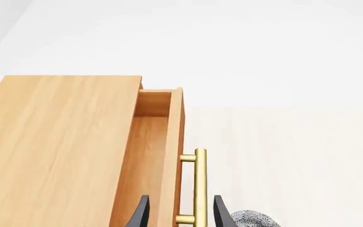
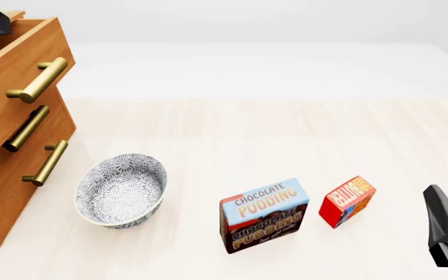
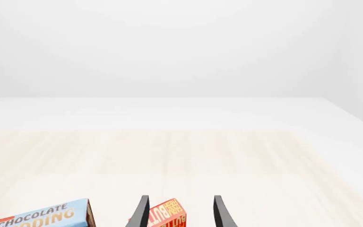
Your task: Put the butter at the back in the top drawer of the cabinet and close it.
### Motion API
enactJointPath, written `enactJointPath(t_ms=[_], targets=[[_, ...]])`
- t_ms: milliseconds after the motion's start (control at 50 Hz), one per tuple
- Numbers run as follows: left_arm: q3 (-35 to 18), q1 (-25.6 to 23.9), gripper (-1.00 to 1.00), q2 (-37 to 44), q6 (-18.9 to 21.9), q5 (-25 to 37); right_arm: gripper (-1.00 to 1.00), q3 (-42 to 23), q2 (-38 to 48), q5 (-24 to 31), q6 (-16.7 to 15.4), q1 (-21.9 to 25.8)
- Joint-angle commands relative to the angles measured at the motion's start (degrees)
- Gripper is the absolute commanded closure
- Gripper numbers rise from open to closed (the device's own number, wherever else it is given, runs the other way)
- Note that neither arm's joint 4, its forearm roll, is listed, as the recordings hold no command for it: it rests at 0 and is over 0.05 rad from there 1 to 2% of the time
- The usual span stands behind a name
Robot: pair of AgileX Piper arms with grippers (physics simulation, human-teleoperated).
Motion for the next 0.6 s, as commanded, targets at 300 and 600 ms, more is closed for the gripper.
enactJointPath(t_ms=[300, 600], targets=[[1.4, 0.7, -1.0, 0.7, -0.3, -0.7, -1.0, 0.0, 0.0, 0.0, 0.0, 0.0], [1.9, 1.1, -1.0, 1.3, -0.3, -0.9, -1.0, 0.0, 0.0, 0.0, 0.0, 0.0]])
